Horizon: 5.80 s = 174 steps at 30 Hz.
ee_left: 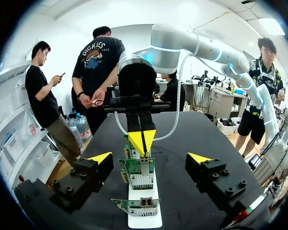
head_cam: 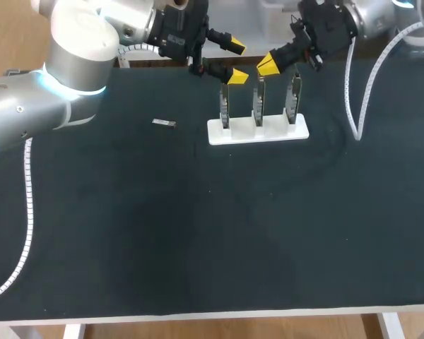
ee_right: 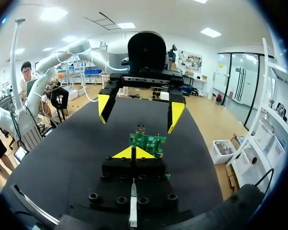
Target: Pick up the optical module with the left hand, and insert it into the network port with the right hand.
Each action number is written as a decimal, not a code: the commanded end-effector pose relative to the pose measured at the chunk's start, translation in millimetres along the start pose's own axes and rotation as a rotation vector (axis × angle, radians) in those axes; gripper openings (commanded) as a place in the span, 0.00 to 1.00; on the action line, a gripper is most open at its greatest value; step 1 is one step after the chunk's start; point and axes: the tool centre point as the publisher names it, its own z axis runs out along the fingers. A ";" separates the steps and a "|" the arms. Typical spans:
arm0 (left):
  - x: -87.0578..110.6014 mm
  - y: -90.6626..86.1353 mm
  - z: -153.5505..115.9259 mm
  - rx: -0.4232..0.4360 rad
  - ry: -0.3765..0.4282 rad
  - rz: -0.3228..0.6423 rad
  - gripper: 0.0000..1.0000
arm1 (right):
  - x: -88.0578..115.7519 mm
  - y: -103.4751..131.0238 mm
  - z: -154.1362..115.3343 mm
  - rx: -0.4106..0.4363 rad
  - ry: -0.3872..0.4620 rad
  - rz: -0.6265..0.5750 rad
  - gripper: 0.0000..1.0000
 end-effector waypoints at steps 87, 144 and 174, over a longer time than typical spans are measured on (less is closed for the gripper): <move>-0.7 2.3 0.6 0.005 0.003 0.001 1.00 | -15.5 32.1 -76.2 0.154 0.045 -0.071 1.00; -0.7 2.3 0.6 0.005 0.003 0.001 1.00 | -4.4 41.6 -91.7 0.192 0.077 -0.035 1.00; -0.7 2.3 0.6 0.005 0.003 0.001 1.00 | -4.4 41.6 -91.7 0.192 0.077 -0.035 1.00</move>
